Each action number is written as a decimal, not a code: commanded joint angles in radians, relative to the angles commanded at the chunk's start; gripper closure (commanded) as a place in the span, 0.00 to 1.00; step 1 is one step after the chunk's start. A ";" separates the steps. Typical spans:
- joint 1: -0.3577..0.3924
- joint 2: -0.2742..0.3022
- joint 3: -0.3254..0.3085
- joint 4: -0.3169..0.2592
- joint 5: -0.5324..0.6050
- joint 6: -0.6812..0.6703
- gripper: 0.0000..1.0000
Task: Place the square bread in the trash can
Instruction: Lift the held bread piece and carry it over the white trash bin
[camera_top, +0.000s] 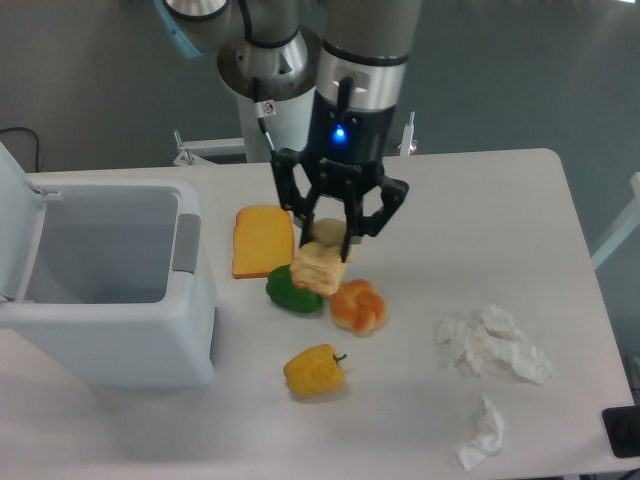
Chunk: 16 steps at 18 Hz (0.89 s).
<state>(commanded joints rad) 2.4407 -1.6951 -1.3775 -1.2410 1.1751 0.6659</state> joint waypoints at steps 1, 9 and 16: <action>-0.005 0.006 0.000 0.002 -0.014 -0.015 0.51; -0.095 0.026 -0.012 0.003 -0.058 -0.089 0.51; -0.163 0.041 -0.037 0.003 -0.074 -0.117 0.51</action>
<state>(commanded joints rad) 2.2781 -1.6536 -1.4143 -1.2379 1.1014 0.5492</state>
